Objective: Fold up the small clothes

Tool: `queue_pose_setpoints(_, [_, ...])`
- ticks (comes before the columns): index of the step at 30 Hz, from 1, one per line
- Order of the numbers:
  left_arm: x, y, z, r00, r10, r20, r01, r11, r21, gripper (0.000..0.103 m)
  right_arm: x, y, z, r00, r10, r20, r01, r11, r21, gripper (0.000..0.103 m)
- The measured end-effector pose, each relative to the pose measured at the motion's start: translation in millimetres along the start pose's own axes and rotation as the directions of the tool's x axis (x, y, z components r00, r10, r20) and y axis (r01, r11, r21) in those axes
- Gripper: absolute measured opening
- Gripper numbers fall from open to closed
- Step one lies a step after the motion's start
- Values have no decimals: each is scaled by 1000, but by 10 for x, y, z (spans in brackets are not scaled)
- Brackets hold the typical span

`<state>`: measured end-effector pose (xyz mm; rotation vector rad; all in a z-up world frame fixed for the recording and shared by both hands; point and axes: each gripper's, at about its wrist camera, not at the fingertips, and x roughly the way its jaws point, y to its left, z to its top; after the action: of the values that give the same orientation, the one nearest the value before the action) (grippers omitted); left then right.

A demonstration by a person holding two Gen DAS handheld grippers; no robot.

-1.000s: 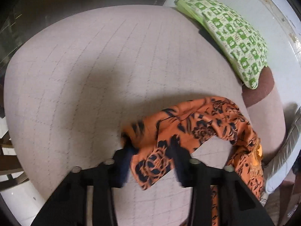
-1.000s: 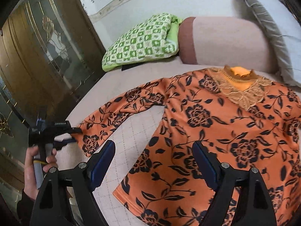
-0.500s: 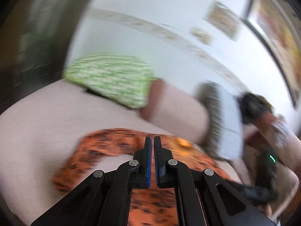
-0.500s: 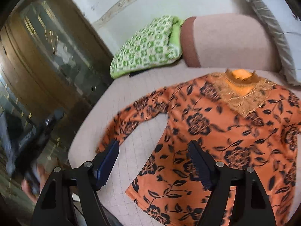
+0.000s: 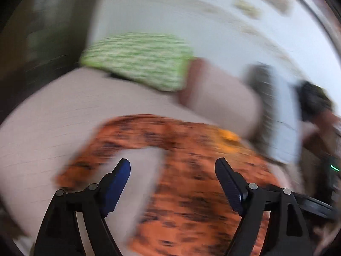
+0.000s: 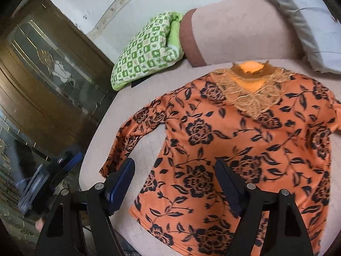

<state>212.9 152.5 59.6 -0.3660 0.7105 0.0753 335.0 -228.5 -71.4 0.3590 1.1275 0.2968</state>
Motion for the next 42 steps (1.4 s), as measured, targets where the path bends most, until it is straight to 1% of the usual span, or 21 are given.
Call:
queue_pose_setpoints(1, [-38,57,-71,993,115,-10,-115,993,0,82,51,42,-8,1000,11,-7,-11,1000,-1,80])
queue_pose_setpoints(2, [7,193,-79,970,243,-30,-243,970,5,82,93,74,-18,1000,17,-12,-17,1000,-3,80])
queue_pose_setpoints(4, [172,388,-84,911,405,-81,-404,914,25,80,173,160,-54,999,22,-23,-22,1000,-16,79])
queue_pose_setpoints(6, [323,461,-111,875,465,-133,-462,885,50,80,249,246,-96,999,24,-39,-26,999,-34,79])
queue_pose_setpoints(8, [429,361,-153,851,512,-117,-500,858,119,81,286,299,-123,999,20,-45,-22,999,-42,79])
queue_pose_setpoints(11, [798,244,-263,759,642,-109,-595,752,284,77,293,349,-134,999,23,-44,-25,999,-38,79])
queue_pose_setpoints(12, [953,257,-318,747,644,-168,-580,754,309,59,279,359,-135,999,24,-40,-26,999,-35,79])
queue_pose_setpoints(13, [1062,256,-353,748,623,-230,-548,775,316,43,254,372,-136,999,27,-36,-28,999,-33,79])
queue_pose_setpoints(14, [1143,294,-400,740,604,-297,-526,794,305,8,227,381,-140,999,29,-33,-30,999,-34,79])
queue_pose_setpoints(15, [1149,352,-421,732,592,-337,-525,806,275,5,181,394,-150,999,28,-26,-29,999,-37,79])
queue_pose_setpoints(16, [1159,376,-394,745,571,-345,-520,821,235,5,141,397,-158,999,28,-20,-29,999,-39,79])
queue_pose_setpoints(19, [691,355,-160,863,457,-214,-461,887,31,3,23,406,-191,999,32,-11,-32,998,-53,79])
queue_pose_setpoints(21, [353,232,-50,948,301,-105,-309,949,-68,2,-35,387,-216,1000,27,-6,-28,998,-58,79])
queue_pose_setpoints(22, [253,120,-47,967,243,-78,-249,965,-87,2,-61,371,-230,1000,25,-6,-26,998,-56,79])
queue_pose_setpoints(25, [74,-151,-91,997,52,-55,-56,995,-88,1,-148,320,-246,1000,21,4,-21,999,-50,79])
queue_pose_setpoints(27, [-26,-479,-156,998,-58,-36,57,997,-44,1,-210,282,-235,1000,21,14,-20,999,-48,79])
queue_pose_setpoints(30, [-127,-1007,-299,985,-171,-20,172,983,58,1,-303,202,-198,999,21,25,-20,999,-40,79])
queue_pose_setpoints(34, [-114,-1535,-470,946,-318,-58,323,929,182,1,-427,-2,-115,998,54,34,-54,998,-11,79])
queue_pose_setpoints(38, [130,-2120,-772,928,-345,-139,373,866,334,1,-316,-357,-9,985,169,-27,-167,984,65,87])
queue_pose_setpoints(40, [298,-2270,-906,916,-334,-221,396,839,373,1,-145,-531,42,978,196,-73,-188,977,96,87])
queue_pose_setpoints(42, [486,-2506,-1112,898,-318,-304,424,811,404,1,72,-649,70,958,256,-132,-240,962,128,87])
